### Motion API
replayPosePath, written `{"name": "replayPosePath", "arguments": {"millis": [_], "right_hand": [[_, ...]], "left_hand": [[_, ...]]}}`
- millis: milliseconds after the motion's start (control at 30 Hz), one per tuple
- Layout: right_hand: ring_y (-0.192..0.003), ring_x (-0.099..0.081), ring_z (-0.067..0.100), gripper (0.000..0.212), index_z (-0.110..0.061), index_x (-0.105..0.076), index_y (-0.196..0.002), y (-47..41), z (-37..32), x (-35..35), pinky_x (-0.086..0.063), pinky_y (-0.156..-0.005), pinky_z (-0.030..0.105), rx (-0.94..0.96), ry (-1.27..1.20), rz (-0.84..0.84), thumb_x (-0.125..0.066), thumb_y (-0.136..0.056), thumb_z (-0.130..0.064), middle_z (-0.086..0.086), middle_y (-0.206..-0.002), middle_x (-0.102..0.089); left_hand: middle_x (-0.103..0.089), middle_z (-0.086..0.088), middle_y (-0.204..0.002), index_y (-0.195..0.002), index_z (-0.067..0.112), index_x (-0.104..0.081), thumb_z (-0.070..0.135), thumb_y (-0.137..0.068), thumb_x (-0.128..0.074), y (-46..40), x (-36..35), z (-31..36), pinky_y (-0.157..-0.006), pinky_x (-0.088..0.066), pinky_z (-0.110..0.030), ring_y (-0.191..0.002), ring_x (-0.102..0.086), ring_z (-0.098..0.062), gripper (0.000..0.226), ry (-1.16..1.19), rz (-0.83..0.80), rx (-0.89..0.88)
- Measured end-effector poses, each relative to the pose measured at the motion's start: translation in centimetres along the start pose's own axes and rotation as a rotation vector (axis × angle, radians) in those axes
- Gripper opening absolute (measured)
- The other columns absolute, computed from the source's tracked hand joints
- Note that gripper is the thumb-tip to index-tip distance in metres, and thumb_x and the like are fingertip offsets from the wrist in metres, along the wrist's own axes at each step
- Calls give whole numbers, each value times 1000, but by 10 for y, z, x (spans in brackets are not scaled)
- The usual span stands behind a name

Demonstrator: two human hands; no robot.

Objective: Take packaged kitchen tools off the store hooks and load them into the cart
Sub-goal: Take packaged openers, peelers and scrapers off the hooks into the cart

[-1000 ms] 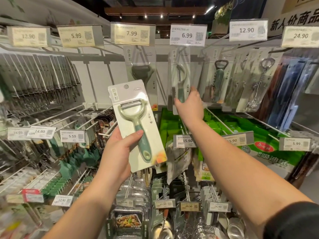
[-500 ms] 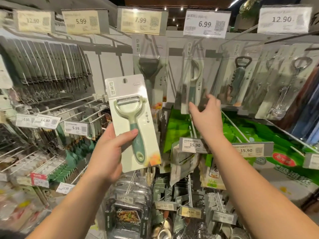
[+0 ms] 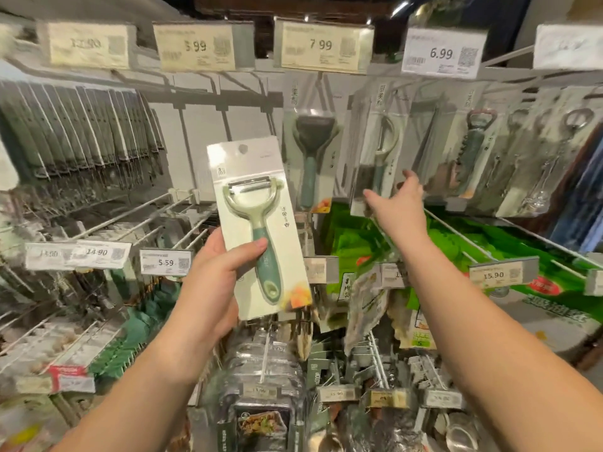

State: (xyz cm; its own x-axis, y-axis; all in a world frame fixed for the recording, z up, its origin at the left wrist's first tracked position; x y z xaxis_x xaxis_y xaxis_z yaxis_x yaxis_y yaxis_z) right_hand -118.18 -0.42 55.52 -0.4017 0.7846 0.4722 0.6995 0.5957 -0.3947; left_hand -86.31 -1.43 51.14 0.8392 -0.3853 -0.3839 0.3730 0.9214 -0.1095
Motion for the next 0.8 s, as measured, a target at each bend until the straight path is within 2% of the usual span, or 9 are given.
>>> {"name": "replayPosePath", "arguments": {"millis": [200, 367, 433, 500, 567, 633, 667, 733, 800], "right_hand": [[-136, -44, 29, 88, -14, -26, -153, 6, -10, -2, -37, -112, 52, -50, 24, 71, -72, -84, -43, 10, -152, -38], [-138, -41, 31, 92, -13, -23, -155, 23, -11, 3, -36, -113, 49, -110, 39, 121, -73, -85, -44, 11, -155, -33], [-139, -38, 32, 85, -12, -26, -154, 38, -21, 9, -33, -113, 48, -106, 55, 189, -70, -88, -42, 14, -153, -33], [-131, -45, 28, 67, -11, -38, -147, 65, -48, 12, -37, -111, 42, -15, -26, 259, -66, -91, -36, 12, -143, -43], [-111, -58, 15, 37, -19, -53, -130, 96, -84, 0, -47, -95, 28, 99, -165, 172, -61, -96, -31, 0, -121, -59], [-94, -62, 0, 12, -32, -61, -109, 129, -117, -30, -44, -75, 17, 162, -190, -78, -54, -100, -37, -13, -99, -67], [-88, -62, -6, 11, -37, -61, -102, 142, -130, -46, -42, -71, 14, 182, -193, -191, -52, -100, -42, -16, -94, -68], [-80, -61, -9, 18, -37, -64, -100, 154, -141, -67, -43, -71, 18, 184, -226, -296, -51, -99, -49, -20, -88, -68], [-76, -63, 4, 30, -29, -66, -97, 154, -147, -80, -53, -78, 36, 181, -266, -308, -52, -95, -56, -15, -82, -67]], "left_hand": [[-73, -10, -119, -128, 14, -59, 5, -78, -65, -14, 16, 17, -103, -48, -54, -114, -67, -32, 51, 20, -86, 9], [-73, -12, -118, -127, 11, -59, 0, -81, -64, -21, 32, 26, -106, -46, -55, -114, -67, -33, 47, 10, -135, 15], [-73, -11, -118, -128, 10, -59, -3, -87, -62, -24, 38, 32, -106, -46, -54, -112, -68, -32, 44, -12, -151, 8], [-74, -10, -115, -124, 12, -60, -4, -88, -62, -29, 45, 38, -105, -47, -53, -110, -69, -31, 39, -36, -155, -4], [-75, -9, -113, -120, 15, -61, -5, -88, -62, -34, 48, 46, -102, -50, -50, -107, -71, -29, 38, -53, -173, -13], [-75, -8, -113, -120, 16, -62, -6, -88, -62, -39, 46, 55, -98, -53, -46, -107, -71, -28, 39, -81, -204, -32], [-76, -7, -112, -119, 17, -62, -6, -88, -62, -41, 45, 58, -95, -54, -43, -107, -71, -27, 39, -101, -214, -45], [-76, -6, -111, -120, 15, -61, -5, -87, -64, -45, 42, 64, -91, -57, -37, -105, -72, -26, 39, -131, -232, -64], [-76, -6, -111, -123, 13, -60, -5, -86, -66, -48, 38, 68, -85, -59, -30, -101, -73, -24, 41, -142, -256, -79]]}}
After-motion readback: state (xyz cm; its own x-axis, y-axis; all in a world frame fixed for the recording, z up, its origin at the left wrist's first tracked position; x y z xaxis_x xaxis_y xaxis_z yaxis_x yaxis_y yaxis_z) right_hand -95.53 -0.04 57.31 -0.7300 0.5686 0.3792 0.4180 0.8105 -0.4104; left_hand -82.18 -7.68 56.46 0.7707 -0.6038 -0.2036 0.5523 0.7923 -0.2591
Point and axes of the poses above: each hand's wrist, its own y-axis away from the middle knuckle, its own x-axis out of the back of the hand, z = x × y, the point moved 9 cm from there along -y, towards the middle knuckle
